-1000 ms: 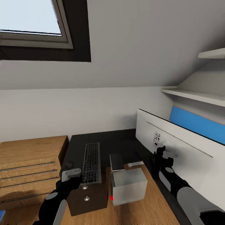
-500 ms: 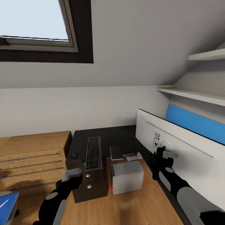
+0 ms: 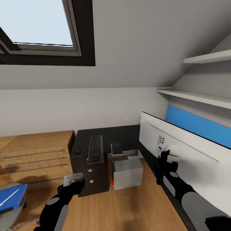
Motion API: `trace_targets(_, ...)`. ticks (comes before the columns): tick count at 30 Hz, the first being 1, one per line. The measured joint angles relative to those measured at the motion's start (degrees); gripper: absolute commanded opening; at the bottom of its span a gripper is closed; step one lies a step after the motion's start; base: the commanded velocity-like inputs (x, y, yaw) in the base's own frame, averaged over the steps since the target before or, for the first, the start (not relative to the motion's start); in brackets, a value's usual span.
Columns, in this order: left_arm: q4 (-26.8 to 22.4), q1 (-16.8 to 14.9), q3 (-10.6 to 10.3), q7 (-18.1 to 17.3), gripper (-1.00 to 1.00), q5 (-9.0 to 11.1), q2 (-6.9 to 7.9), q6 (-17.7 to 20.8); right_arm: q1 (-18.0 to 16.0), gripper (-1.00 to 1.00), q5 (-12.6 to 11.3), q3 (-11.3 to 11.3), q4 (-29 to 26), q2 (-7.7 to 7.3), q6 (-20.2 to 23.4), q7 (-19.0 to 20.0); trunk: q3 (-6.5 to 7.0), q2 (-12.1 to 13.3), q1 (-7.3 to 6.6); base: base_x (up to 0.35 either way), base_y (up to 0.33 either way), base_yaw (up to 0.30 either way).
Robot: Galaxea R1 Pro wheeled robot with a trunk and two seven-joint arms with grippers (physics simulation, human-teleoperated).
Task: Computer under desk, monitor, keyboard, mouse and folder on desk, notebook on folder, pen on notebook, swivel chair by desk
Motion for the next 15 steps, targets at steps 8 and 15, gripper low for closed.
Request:
trace_targets(8, 0.0, 0.0, 0.0, 0.0, 1.00, 0.0, 0.00, 0.0, 0.0, -1.00, 0.0, 0.1, 0.0, 0.00, 0.0, 0.0, 0.00, 0.0, 0.00, -0.325, -0.144, 0.000)
trace_targets(15, 0.0, 0.0, 0.0, 0.0, 1.00, 0.0, 0.00, 0.0, 0.0, -1.00, 0.0, 0.1, 0.0, 0.02, 0.1, 0.0, 0.00, 0.0, 0.00, -0.303, -0.188, 0.000)
